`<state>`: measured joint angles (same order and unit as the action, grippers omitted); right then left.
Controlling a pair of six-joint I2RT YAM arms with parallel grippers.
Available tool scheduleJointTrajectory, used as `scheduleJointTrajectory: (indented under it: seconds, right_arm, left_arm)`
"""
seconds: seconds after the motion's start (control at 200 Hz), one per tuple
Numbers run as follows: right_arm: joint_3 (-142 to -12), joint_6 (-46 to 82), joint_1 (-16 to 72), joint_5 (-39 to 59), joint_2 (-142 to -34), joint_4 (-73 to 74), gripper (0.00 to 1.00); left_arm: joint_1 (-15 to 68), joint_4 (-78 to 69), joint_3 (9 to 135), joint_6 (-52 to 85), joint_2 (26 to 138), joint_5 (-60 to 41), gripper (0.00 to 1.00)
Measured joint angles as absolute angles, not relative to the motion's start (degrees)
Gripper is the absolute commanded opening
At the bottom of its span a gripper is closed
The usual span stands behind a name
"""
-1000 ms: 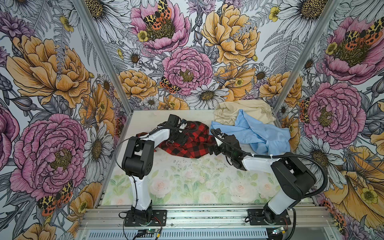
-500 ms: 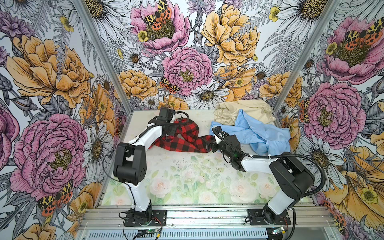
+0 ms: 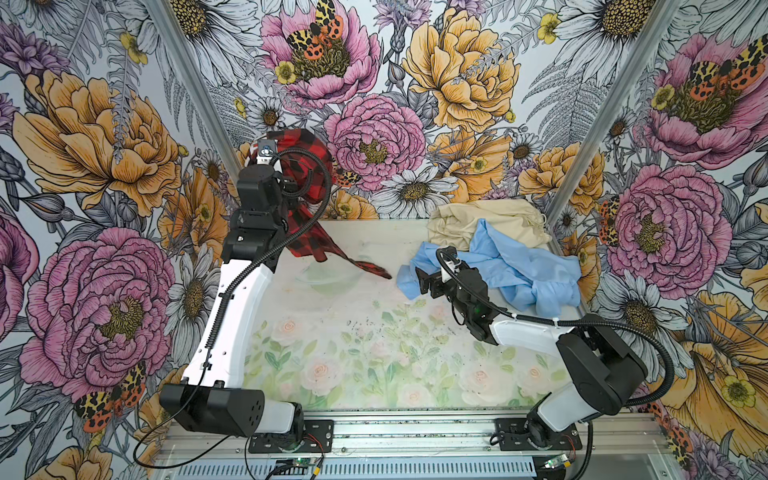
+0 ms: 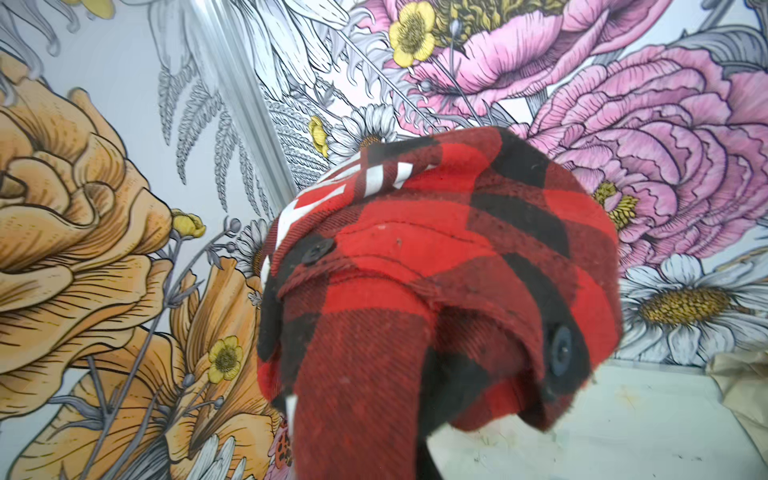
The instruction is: Pick out a specific cloth from the pile
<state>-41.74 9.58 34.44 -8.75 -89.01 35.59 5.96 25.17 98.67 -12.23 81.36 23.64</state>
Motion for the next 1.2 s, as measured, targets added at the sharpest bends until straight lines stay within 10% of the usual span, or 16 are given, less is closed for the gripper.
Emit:
scheduleJointTrajectory:
  seconds: [0.28, 0.871, 1.201]
  right_arm:
    - [-42.2, 11.2, 34.7, -7.6, -82.1, 29.0, 0.97]
    - [-39.8, 11.5, 35.4, 7.6, -86.1, 34.9, 0.97]
    - [-39.8, 11.5, 35.6, 7.9, -86.1, 35.0, 0.97]
  left_arm:
    - [3.8, 28.1, 101.6, -10.2, 83.8, 19.9, 0.0]
    - [5.4, 28.4, 60.3, 8.3, 77.7, -16.0, 0.0]
    - [-0.2, 32.4, 65.5, 9.0, 87.7, 9.3, 0.0]
